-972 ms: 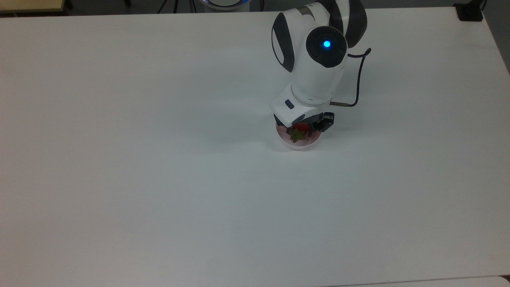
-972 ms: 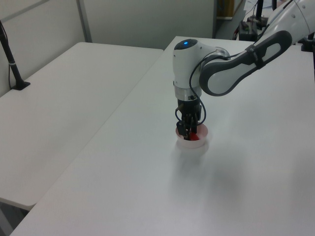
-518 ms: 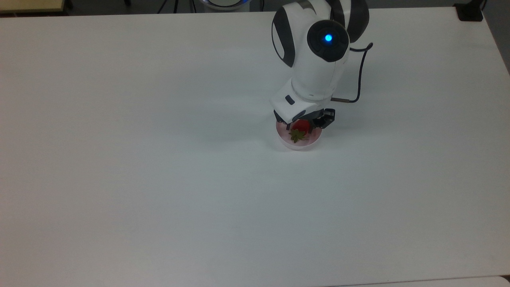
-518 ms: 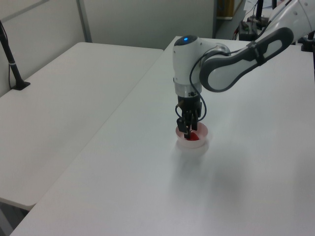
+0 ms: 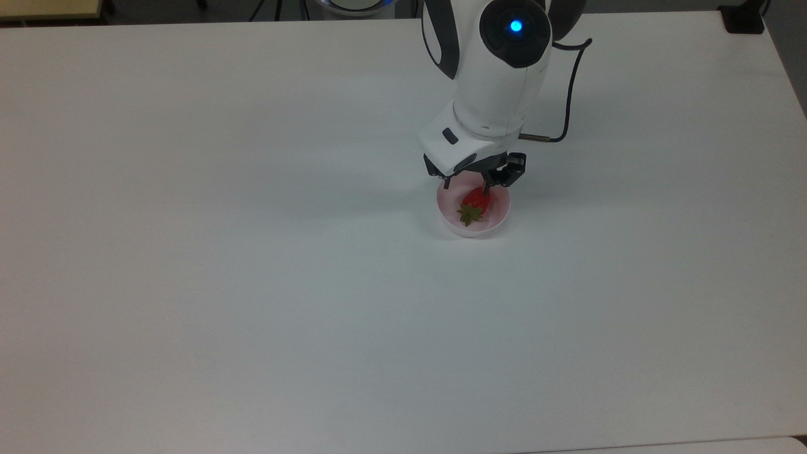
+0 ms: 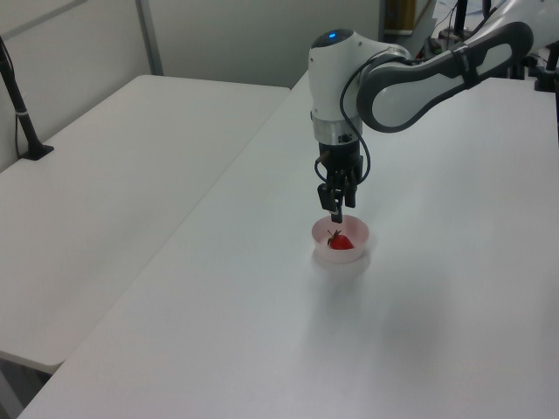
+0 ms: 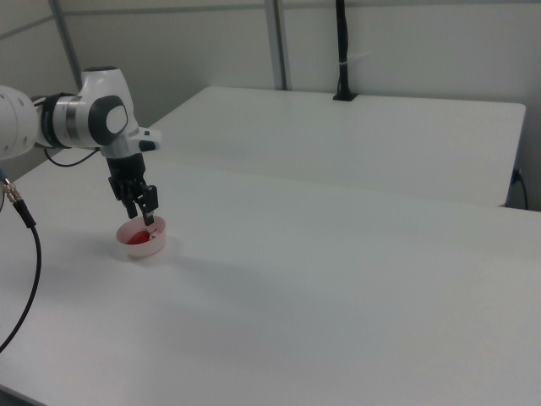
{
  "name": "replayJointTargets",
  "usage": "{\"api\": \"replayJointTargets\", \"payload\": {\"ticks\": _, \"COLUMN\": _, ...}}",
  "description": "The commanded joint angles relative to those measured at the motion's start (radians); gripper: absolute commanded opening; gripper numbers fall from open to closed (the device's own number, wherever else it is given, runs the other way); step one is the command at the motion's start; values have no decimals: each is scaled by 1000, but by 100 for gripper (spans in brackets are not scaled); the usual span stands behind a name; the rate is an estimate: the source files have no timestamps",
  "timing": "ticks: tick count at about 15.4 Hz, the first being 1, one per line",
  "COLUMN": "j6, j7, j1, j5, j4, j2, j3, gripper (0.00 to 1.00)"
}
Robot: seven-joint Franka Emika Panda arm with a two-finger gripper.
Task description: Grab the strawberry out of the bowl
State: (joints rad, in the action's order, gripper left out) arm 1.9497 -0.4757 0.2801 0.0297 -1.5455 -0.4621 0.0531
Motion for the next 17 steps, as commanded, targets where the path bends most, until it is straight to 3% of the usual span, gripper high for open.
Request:
{"api": "replayJointTargets", "payload": {"ticks": 1, "j6": 6, "j7": 11, "j1": 10, "j5": 10, "j4": -11, "j2": -12, "j3": -2, "gripper": 77}}
{"api": "replayJointTargets", "payload": {"ticks": 12, "j6": 91, "j7": -23, "j1": 16, "j5": 12, "j4": -38, "j2": -72, "j3": -1, "gripper": 92}}
{"api": "replayJointTargets", "payload": {"ticks": 17, "j6": 91, "j7": -24, "j1": 17, "j5": 12, "j4": -50, "j2": -84, "j3": -1, "gripper": 92}}
